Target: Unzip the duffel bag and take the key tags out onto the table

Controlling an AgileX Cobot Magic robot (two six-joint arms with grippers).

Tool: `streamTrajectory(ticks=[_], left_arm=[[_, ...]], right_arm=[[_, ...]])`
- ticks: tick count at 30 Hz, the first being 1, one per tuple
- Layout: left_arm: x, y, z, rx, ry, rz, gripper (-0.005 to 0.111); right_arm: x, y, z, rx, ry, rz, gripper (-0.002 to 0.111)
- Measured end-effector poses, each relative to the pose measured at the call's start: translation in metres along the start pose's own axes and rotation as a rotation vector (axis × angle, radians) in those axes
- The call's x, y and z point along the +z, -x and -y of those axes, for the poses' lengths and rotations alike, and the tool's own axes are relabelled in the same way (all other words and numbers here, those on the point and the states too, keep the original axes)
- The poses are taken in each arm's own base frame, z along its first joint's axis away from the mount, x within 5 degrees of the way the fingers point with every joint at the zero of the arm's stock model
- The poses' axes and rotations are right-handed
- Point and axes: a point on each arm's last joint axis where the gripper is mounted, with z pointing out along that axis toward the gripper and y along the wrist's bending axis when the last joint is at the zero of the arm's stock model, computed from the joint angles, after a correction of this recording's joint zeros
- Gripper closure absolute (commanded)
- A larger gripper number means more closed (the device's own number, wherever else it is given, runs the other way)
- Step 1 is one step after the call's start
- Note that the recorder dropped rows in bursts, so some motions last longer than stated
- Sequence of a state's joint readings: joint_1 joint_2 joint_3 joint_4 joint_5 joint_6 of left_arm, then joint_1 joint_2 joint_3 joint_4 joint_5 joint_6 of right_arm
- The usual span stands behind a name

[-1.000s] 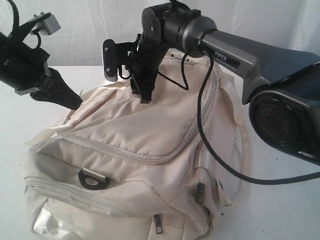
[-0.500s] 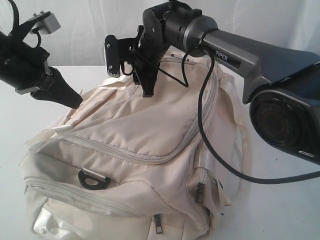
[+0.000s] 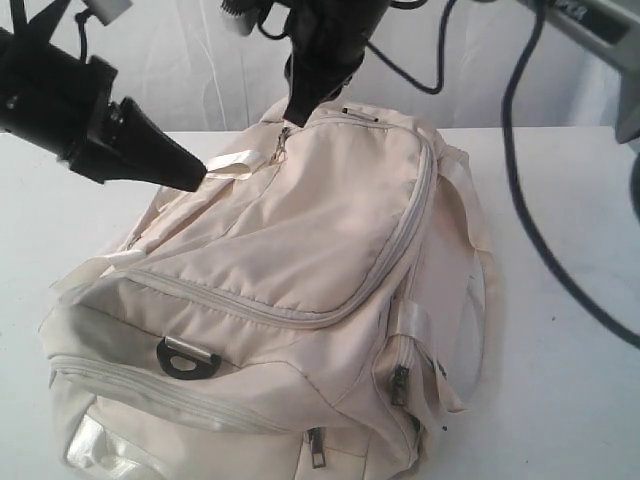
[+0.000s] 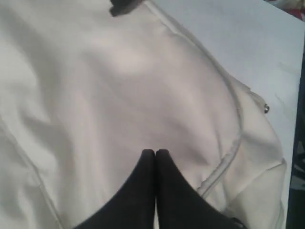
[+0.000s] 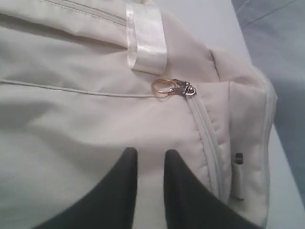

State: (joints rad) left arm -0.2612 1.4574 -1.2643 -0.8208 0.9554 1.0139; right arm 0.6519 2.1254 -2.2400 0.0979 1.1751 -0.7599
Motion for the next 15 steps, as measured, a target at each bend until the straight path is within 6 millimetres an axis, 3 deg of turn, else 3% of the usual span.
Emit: streamTrajectory(ticks=[2,5,7,10,15], left_arm=[[0.009,0.008,0.020,0.061,0.001,-0.039,0.107],[0.032,0.017,0.050,0.122,0.043,-0.135,0.106],[0.043,0.019,0.062,0.114,0.087,-0.179,0.098],[0.054,0.023,0.077,0.116,0.120,-0.198,0.077],[0.074,0.022,0.095,0.070,0.077,-0.242,0.030]], right_arm=[[-0.007,-0.009,0.009,0.079,0.037,0.023,0.108],[-0.016,-0.024,0.026,0.224,0.080,0.075,0.108],[-0.023,-0.036,0.038,0.318,0.080,0.089,0.108],[-0.041,-0.049,0.053,0.408,0.054,0.113,0.108],[-0.080,-0.057,0.058,0.474,0.046,0.192,0.108]])
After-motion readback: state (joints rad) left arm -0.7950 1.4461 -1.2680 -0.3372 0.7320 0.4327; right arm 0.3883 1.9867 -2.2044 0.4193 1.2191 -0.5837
